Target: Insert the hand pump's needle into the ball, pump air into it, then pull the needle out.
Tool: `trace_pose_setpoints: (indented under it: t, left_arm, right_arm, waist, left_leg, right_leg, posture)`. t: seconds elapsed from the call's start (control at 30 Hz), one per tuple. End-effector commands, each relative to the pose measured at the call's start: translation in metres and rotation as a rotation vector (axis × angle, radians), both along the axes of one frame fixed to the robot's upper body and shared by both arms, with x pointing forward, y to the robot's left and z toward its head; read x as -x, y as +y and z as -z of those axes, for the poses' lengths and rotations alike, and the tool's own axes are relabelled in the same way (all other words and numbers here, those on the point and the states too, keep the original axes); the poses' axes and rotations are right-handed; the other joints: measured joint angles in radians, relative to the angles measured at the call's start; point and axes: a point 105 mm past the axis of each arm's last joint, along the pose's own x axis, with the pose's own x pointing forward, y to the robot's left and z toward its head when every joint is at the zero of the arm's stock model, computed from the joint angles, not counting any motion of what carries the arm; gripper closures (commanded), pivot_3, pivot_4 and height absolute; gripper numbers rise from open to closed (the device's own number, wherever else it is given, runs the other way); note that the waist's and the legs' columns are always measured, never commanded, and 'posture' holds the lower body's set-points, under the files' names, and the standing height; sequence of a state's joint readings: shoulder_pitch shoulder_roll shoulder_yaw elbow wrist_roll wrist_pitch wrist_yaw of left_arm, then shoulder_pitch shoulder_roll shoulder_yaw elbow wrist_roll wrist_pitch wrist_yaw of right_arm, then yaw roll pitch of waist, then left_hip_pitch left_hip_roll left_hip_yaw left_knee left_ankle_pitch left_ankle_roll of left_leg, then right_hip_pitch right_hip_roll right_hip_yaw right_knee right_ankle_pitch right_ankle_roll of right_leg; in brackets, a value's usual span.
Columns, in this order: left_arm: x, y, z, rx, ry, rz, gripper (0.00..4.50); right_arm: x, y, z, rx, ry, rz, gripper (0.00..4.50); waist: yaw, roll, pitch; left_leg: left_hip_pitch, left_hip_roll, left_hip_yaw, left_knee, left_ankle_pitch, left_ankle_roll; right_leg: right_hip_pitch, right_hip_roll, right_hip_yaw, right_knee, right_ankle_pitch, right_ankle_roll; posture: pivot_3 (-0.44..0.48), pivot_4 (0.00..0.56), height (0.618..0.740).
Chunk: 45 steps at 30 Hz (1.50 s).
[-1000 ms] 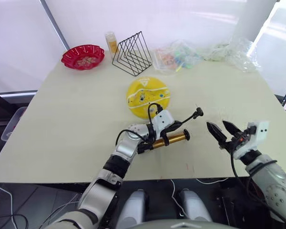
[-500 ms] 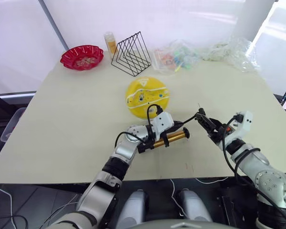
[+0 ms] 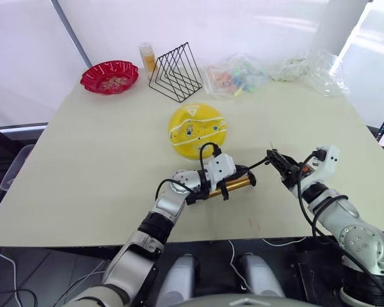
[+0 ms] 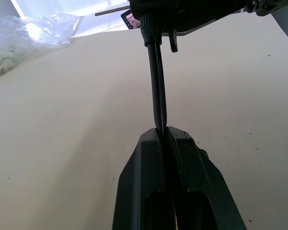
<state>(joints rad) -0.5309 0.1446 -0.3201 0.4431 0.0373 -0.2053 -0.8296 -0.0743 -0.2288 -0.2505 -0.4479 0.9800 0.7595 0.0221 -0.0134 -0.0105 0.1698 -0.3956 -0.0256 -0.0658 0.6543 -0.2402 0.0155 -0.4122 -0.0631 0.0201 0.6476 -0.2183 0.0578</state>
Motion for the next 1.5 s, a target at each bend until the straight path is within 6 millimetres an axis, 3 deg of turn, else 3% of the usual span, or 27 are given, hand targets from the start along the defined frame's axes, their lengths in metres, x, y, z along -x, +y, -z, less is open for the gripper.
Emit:
trace_pose_setpoints:
  t: [0.03, 0.1, 0.67, 0.87, 1.0, 1.23, 1.5]
  left_arm:
    - [-0.002, -0.003, -0.015, 0.032, -0.048, 0.01, 4.5]
    - [-0.003, -0.003, -0.015, 0.031, -0.048, 0.01, 4.5]
    - [0.002, -0.005, -0.01, 0.043, 0.014, 0.039, 4.5]
    - [0.007, -0.002, -0.01, 0.042, 0.063, 0.064, 2.1]
    - [0.004, 0.006, -0.022, 0.071, 0.043, 0.051, 0.02]
    - [0.002, 0.038, -0.07, 0.147, -0.045, -0.006, 0.0]
    - [-0.013, 0.082, -0.124, 0.217, -0.064, -0.199, 0.0]
  right_arm:
    - [0.002, 0.002, -0.008, -0.005, -0.035, -0.012, 3.32]
    - [0.002, 0.002, -0.008, -0.005, -0.032, -0.013, 4.07]
    - [0.003, 0.006, -0.01, -0.023, -0.038, -0.029, 4.07]
    - [0.006, 0.008, -0.017, 0.039, -0.078, -0.087, 4.12]
    - [0.008, 0.006, -0.023, 0.147, -0.132, -0.16, 4.12]
    - [0.016, 0.001, -0.032, 0.346, -0.234, -0.292, 4.19]
    - [0.022, 0.004, -0.03, 0.51, -0.305, -0.382, 4.19]
  waist:
    - [0.0, 0.0, 0.0]
    - [0.0, 0.0, 0.0]
    - [0.0, 0.0, 0.0]
    - [-0.002, 0.0, 0.0]
    - [-0.001, 0.0, 0.0]
    - [-0.002, 0.0, 0.0]
    - [0.0, -0.001, 0.001]
  left_leg:
    - [0.0, 0.0, 0.0, 0.0, 0.0, 0.0]
    - [0.0, 0.0, 0.0, 0.0, 0.0, 0.0]
    - [0.0, 0.0, 0.0, 0.0, 0.0, 0.0]
    - [0.0, 0.0, 0.0, 0.0, 0.0, 0.0]
    - [0.0, 0.0, 0.0, 0.0, 0.0, 0.0]
    - [0.0, 0.001, 0.0, 0.0, 0.0, 0.0]
    - [0.0, 0.001, 0.0, 0.0, 0.0, 0.0]
  right_leg:
    - [0.0, 0.0, 0.0, 0.0, 0.0, 0.0]
    - [0.0, 0.0, 0.0, 0.0, 0.0, 0.0]
    - [0.0, 0.0, 0.0, 0.0, 0.0, 0.0]
    - [0.0, 0.0, 0.0, 0.0, 0.0, 0.0]
    - [0.0, 0.0, 0.0, 0.0, 0.0, 0.0]
    - [0.0, 0.001, 0.0, 0.0, 0.0, 0.0]
    - [0.0, 0.0, 0.0, -0.001, 0.0, 0.0]
  posture:
    - [0.0, 0.15, 0.737]
    - [0.0, 0.15, 0.737]
    - [0.0, 0.15, 0.737]
    - [0.0, 0.15, 0.737]
    - [0.0, 0.15, 0.737]
    - [0.0, 0.15, 0.737]
    - [0.0, 0.15, 0.737]
